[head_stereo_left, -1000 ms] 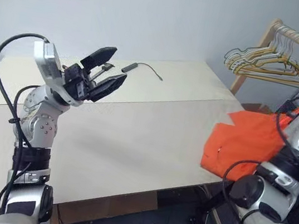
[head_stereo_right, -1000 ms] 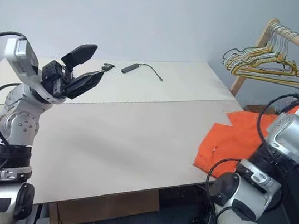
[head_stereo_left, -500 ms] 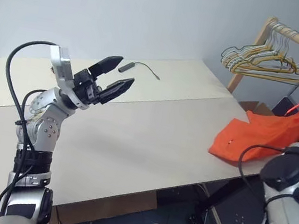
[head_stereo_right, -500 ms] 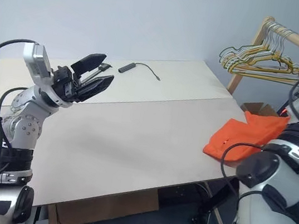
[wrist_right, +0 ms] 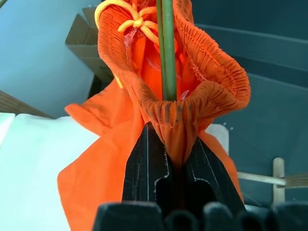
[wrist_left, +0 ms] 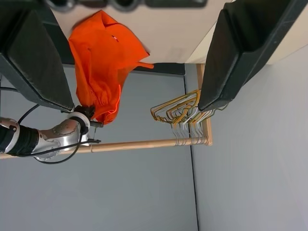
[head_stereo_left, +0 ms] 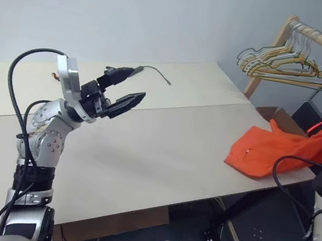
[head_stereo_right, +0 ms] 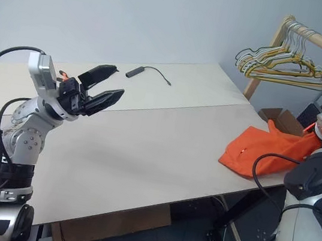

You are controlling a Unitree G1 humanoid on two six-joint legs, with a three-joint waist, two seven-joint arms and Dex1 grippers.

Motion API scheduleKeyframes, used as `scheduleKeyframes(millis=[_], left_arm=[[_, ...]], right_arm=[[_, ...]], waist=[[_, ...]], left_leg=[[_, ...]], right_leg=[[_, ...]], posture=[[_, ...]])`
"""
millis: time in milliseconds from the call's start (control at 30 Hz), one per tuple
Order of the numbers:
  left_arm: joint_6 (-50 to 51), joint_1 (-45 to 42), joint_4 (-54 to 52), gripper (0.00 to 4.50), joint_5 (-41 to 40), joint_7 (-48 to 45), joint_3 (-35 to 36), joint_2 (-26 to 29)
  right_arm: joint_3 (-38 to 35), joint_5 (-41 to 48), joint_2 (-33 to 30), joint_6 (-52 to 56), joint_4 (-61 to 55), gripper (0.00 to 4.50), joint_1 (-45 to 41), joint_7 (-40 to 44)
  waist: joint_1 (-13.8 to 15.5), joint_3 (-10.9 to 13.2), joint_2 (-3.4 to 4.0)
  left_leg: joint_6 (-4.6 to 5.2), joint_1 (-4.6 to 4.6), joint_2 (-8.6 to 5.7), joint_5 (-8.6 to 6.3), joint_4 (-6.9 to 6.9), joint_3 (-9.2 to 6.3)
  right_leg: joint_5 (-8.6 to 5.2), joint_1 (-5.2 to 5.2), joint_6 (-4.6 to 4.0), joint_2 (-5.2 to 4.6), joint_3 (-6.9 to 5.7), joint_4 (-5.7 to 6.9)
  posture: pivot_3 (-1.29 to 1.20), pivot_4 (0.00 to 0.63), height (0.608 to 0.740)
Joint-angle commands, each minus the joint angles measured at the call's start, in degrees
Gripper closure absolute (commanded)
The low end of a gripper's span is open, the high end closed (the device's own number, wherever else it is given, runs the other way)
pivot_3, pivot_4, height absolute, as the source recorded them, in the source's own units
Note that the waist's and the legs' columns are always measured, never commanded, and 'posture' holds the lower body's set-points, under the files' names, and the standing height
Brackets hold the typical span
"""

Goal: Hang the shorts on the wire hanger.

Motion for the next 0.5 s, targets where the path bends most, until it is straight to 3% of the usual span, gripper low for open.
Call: scheduleKeyframes(millis=[33, 233, 267, 367, 500], left_arm=[[-0.31, -0.95, -1.82, 0.02, -0.45, -0.18, -0.01, 0.33], [-0.46, -0.48, -2.34, 0.02, -0.78, -0.55, 0.05, 0.19], [-0.55, -0.40, -2.40, 0.00, -0.99, -0.73, 0.15, 0.10], [-0.82, -0.27, -2.45, 0.00, -1.54, -1.46, 0.36, -0.09], [-0.28, 0.31, -3.18, 0.00, -4.37, -4.98, 0.88, -0.07]], right_arm=[[1.73, 1.47, -0.96, -1.10, 0.24, 4.50, -0.95, -0.25], [6.40, 0.09, -1.03, -1.78, -0.36, 4.50, 0.32, 2.57], [7.01, 0.01, -1.03, -1.93, -0.50, 3.83, 0.37, 2.68], [7.53, 0.80, -1.06, -1.47, -0.37, 3.02, 0.05, 2.84], [9.04, 0.50, -0.70, -2.02, -0.85, 1.61, 0.19, 2.03]], waist=[[-0.01, 0.00, 0.00], [-0.01, 0.00, 0.00], [-0.01, 0.00, 0.00], [0.01, 0.00, 0.00], [0.07, 0.00, 0.00]], left_leg=[[0.00, 0.00, 0.00, 0.00, 0.00, 0.01], [0.00, 0.03, 0.00, 0.00, 0.00, 0.06], [0.00, 0.04, 0.00, 0.00, 0.00, 0.07], [0.00, 0.04, 0.00, 0.00, 0.00, 0.09], [0.00, 0.04, 0.00, 0.00, 0.00, 0.09]], right_leg=[[0.00, 0.00, 0.00, 0.00, 0.01, 0.00], [0.01, 0.00, 0.02, 0.01, 0.05, 0.02], [0.02, 0.00, 0.02, 0.00, 0.06, 0.02], [0.03, -0.02, 0.04, 0.00, 0.10, 0.02], [0.03, -0.02, 0.04, 0.00, 0.10, 0.02]], posture=[[-0.10, 0.000, 0.740], [-0.09, 0.000, 0.740], [-0.09, 0.000, 0.740], [-0.09, 0.000, 0.740], [-0.09, 0.000, 0.740]])
